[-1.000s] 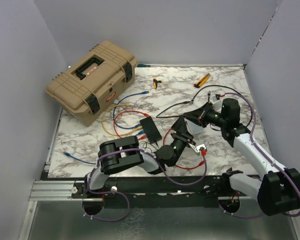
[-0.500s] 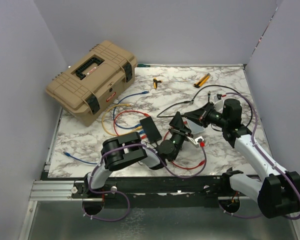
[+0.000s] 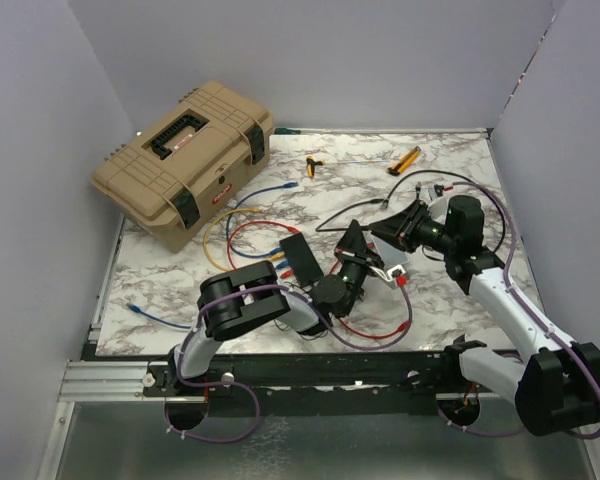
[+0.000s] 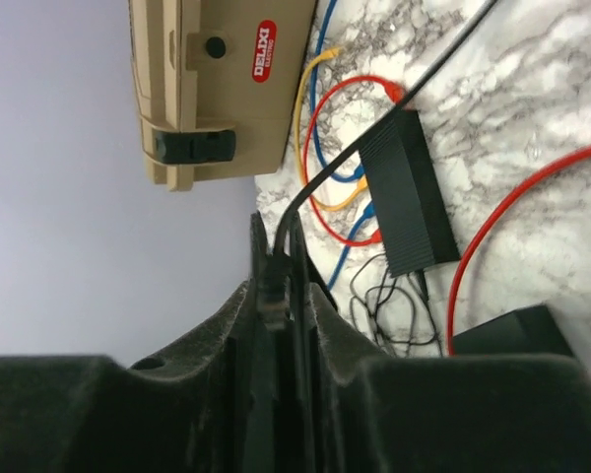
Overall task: Insert the plug into the switch port
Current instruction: Pick up the connector from the center of the board, then insert the connector into the switch port.
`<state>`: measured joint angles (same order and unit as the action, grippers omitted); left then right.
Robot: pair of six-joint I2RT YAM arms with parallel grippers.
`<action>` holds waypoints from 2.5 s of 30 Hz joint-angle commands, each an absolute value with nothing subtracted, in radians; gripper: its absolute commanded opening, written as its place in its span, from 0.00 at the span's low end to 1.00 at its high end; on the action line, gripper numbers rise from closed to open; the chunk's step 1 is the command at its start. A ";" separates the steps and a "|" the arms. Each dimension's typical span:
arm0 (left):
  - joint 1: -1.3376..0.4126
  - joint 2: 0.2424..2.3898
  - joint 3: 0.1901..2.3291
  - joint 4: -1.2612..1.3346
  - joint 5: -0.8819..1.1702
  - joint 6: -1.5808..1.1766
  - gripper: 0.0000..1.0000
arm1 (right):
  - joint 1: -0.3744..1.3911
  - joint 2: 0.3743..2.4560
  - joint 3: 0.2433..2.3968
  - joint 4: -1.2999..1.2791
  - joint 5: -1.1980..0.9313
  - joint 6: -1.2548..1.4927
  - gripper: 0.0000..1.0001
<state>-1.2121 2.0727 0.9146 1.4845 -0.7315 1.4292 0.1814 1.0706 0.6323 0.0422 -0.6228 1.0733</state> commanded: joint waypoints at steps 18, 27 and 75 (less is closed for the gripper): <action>-0.934 1.545 0.987 0.832 -0.644 0.709 0.00 | 0.191 0.996 0.851 -0.240 -0.297 0.708 0.85; -0.816 1.357 1.108 0.449 -0.477 0.412 0.00 | 0.192 1.002 0.821 -0.239 -0.276 0.682 0.85; -0.796 2.024 1.588 -0.515 0.436 0.113 0.00 | 0.028 1.380 0.641 -0.047 -0.238 0.590 0.73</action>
